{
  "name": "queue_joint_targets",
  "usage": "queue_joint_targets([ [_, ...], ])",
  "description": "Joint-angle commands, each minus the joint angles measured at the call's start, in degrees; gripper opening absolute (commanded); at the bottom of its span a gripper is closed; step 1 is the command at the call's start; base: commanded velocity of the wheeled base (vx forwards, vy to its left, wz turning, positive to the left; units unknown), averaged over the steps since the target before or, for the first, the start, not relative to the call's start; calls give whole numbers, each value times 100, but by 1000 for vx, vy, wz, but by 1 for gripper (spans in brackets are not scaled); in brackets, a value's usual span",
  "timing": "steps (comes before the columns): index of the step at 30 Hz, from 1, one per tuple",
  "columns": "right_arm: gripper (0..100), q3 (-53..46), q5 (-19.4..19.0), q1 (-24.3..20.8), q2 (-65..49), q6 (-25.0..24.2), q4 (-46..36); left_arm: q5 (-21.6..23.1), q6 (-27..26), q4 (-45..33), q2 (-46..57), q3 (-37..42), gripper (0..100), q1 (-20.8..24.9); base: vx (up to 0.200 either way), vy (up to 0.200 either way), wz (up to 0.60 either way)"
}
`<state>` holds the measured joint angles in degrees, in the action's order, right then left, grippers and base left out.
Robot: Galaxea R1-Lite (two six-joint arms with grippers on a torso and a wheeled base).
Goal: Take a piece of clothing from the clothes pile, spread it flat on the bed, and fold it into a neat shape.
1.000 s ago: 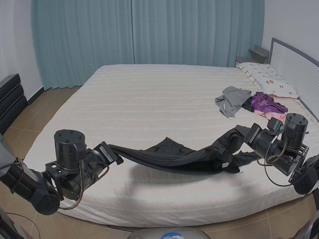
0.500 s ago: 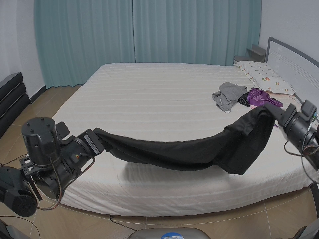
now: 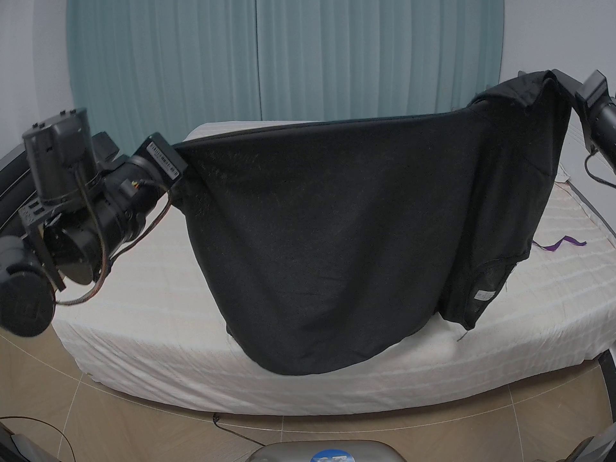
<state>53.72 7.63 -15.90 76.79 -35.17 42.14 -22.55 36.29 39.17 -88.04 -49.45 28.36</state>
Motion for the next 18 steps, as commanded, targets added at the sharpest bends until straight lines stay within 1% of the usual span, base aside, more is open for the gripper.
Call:
queue_joint_targets([
  [1, 0, 982, 142, 315, 1391, 230, -48, 14, -8, -129, -1180, -1050, 0, -269, 0, 0, 0],
  [7, 0, 1378, 142, 359, 2323, 221, 66, 23, 36, -94, -1945, -1498, 0, -436, 0, 0, 0],
  [10, 0, 1518, 160, 368, 2780, 230, 356, 32, 115, -76, -2253, -1718, 0, -533, 0, 0, 0],
  [11, 0, 1518, 160, 368, 2780, 230, 356, 32, 115, -76, -2253, -1718, 0, -533, 0, 0, 0],
  [12, 0, 1589, 195, 368, 3053, 230, 593, 58, 194, -58, -2437, -1893, 0, -612, 0, 0, 0],
  [15, 0, 1615, 248, 359, 3316, 256, 804, 58, 300, -58, -2727, -2175, 0, -647, 0, 0, 0],
  [18, 0, 1624, 256, 359, 3474, 256, 866, 58, 300, -67, -2929, -2289, 0, -647, 0, 0, 0],
])
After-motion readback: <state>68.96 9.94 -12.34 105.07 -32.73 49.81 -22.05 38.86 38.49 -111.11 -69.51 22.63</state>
